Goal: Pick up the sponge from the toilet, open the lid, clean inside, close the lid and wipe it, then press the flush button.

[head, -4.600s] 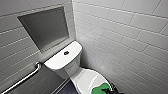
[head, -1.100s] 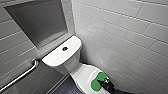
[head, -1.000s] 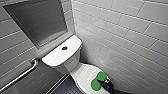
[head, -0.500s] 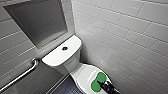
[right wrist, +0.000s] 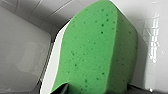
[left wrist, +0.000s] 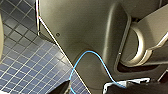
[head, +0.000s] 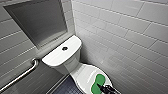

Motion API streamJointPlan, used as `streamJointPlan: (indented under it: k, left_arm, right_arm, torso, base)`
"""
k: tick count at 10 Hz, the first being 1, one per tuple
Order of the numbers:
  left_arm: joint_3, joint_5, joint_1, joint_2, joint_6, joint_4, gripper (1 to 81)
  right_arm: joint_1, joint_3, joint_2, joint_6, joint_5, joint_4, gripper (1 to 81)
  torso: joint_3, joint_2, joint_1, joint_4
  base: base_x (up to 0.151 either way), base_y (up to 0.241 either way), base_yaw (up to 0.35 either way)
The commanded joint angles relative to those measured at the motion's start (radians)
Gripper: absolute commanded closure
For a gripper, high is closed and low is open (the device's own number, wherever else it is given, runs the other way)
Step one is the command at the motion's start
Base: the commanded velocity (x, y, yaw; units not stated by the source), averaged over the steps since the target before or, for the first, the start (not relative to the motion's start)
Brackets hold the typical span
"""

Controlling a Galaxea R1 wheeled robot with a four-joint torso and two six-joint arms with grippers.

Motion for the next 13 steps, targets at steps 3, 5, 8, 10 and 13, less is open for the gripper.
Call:
streamJointPlan:
  k: [3, 5, 8, 10, 13]
  left_arm:
    - [0.008, 0.093, 0.024, 0.000, 0.003, -0.008, 1.0]
    - [0.008, 0.093, 0.025, 0.002, 0.003, -0.008, 1.0]
    - [0.003, 0.091, 0.025, 0.011, 0.003, -0.008, 1.0]
    - [0.003, 0.091, 0.025, 0.015, 0.003, -0.008, 1.0]
    - [0.006, 0.080, 0.024, 0.020, 0.005, -0.002, 1.0]
  right_arm:
    - [-0.032, -0.022, -0.031, 0.019, -0.230, 0.010, 1.0]
    - [-0.047, -0.024, -0.049, 0.019, -0.194, 0.010, 81.1]
    - [-0.036, 0.078, -0.136, 0.019, -0.155, -0.014, 81.1]
    - [0.004, 0.337, -0.299, 0.030, -0.115, -0.051, 81.1]
    - [0.039, 0.619, -0.474, 0.024, -0.118, -0.076, 81.1]
  torso:
    - [0.000, 0.000, 0.000, 0.000]
    - [0.000, 0.000, 0.000, 0.000]
    - [0.000, 0.000, 0.000, 0.000]
    - [0.000, 0.000, 0.000, 0.000]
    - [0.000, 0.000, 0.000, 0.000]
  base:
    - [0.000, 0.000, 0.000]
    - [0.000, 0.000, 0.000]
    - [0.000, 0.000, 0.000]
    - [0.000, 0.000, 0.000]
    - [0.000, 0.000, 0.000]
